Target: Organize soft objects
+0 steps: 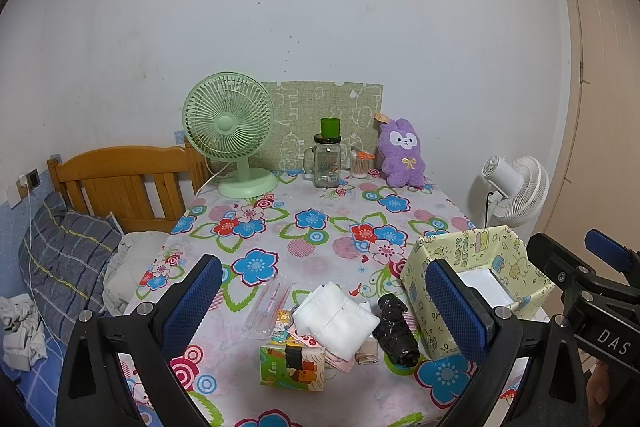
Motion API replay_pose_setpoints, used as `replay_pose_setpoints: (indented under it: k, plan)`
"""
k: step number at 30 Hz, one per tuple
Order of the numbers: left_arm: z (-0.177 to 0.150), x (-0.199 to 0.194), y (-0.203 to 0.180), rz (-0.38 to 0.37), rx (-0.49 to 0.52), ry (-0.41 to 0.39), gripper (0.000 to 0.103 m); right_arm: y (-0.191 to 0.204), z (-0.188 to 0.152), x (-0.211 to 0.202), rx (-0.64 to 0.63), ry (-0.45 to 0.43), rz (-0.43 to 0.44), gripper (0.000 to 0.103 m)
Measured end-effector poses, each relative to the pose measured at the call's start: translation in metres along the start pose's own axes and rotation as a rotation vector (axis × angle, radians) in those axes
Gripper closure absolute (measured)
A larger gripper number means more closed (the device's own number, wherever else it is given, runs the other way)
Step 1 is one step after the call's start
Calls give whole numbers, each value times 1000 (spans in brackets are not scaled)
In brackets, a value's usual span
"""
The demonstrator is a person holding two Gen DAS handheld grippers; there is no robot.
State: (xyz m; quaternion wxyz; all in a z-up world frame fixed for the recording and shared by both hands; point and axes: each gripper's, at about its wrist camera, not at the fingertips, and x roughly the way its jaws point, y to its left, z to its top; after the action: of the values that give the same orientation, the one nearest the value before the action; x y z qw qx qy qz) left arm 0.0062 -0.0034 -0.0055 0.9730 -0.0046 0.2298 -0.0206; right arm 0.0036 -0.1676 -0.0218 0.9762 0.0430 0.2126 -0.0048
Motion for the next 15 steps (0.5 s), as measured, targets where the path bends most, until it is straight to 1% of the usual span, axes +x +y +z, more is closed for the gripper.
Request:
replay_pose_setpoints:
  k: [12,15]
  plan:
    - [-3,2,0,4,-2,6,4,4,-3,2,-3,-2,15,3]
    - [-4,5,1,0,1,11,6,6,-5,3,-6,2,18,7]
